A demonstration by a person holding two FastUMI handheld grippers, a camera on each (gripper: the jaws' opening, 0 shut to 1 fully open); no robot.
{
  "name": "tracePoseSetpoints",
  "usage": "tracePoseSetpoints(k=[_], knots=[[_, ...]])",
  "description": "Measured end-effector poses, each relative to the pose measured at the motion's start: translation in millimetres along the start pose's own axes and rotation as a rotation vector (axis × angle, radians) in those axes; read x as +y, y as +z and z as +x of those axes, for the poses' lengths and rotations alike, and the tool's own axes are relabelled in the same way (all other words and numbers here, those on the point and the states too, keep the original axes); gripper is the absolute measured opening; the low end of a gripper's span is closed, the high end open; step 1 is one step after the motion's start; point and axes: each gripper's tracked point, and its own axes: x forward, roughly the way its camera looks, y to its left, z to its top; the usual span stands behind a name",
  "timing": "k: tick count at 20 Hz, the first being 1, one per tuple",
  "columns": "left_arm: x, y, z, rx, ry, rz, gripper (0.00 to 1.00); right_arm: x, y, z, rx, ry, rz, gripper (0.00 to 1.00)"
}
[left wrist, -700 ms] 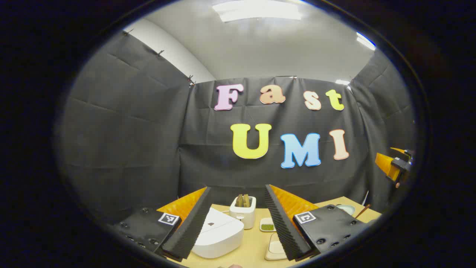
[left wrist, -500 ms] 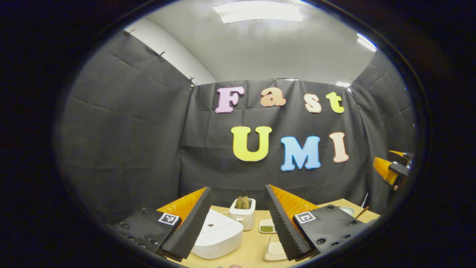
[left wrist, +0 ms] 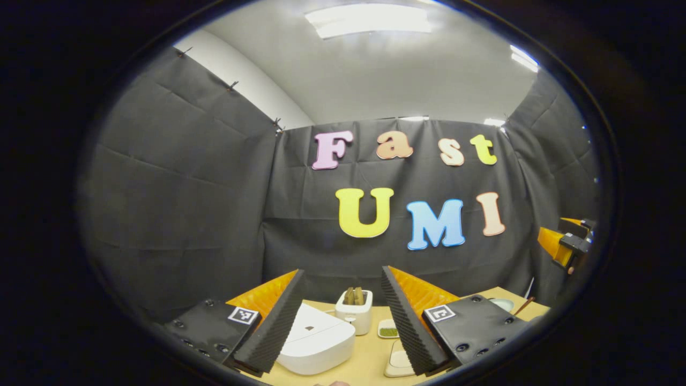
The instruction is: Close the left gripper, press the button to open the rice cooker; take a wooden spoon from the chopstick holder with the right hand, scoop a spoonful of rice and pour it into the rice cooker, then put the wooden spoon back into the chopstick holder.
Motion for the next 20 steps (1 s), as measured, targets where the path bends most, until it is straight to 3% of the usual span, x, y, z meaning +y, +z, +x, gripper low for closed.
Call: tracePoseSetpoints(k=[15, 17, 20], knots=[[-0.2, -9.3, 1.1, 0.002, -0.010, -0.029, 0.96, -14.2, -5.2, -4.5, -0.002, -0.038, -0.003, 0.96], [1.2, -18.5, 5.8, 0.033, -0.020, -0.008, 0.80, -16.9, -9.6, -7.1, 0.006, -0.049, -0.002, 0.96], [-2.6, -25.7, 14.3, 0.061, -0.068, 0.002, 0.47, -18.1, -16.4, -10.6, 0.028, -0.059, -0.002, 0.96]])
